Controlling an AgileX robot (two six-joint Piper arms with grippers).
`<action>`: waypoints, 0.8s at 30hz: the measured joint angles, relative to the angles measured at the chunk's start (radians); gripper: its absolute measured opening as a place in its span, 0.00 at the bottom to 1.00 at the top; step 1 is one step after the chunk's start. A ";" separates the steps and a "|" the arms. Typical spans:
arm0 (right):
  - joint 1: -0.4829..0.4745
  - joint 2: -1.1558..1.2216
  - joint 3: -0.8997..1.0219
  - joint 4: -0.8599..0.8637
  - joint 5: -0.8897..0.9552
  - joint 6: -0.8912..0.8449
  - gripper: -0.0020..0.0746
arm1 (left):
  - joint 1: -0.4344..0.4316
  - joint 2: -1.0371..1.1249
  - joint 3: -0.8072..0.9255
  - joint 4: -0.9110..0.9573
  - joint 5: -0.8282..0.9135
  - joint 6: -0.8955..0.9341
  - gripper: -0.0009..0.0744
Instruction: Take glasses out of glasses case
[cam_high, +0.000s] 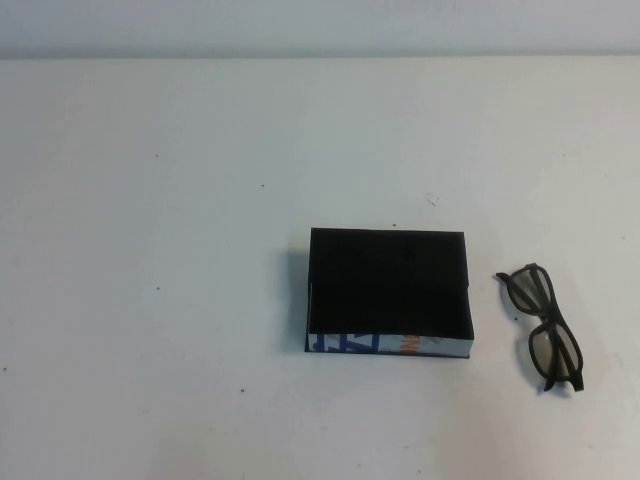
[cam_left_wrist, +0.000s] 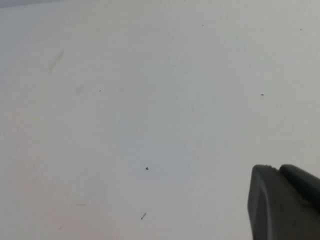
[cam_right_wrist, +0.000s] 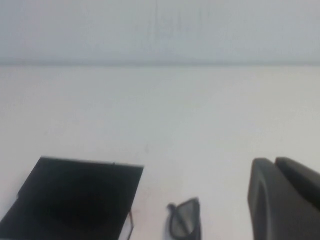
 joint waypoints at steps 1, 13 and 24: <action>0.000 -0.022 0.028 0.000 -0.056 -0.011 0.00 | 0.000 0.000 0.000 0.000 0.000 0.000 0.01; 0.000 -0.239 0.326 -0.086 -0.237 0.053 0.00 | 0.000 0.000 0.000 0.000 0.000 0.000 0.01; 0.000 -0.393 0.432 -0.318 -0.087 0.368 0.00 | 0.000 0.000 0.000 0.000 0.000 0.000 0.01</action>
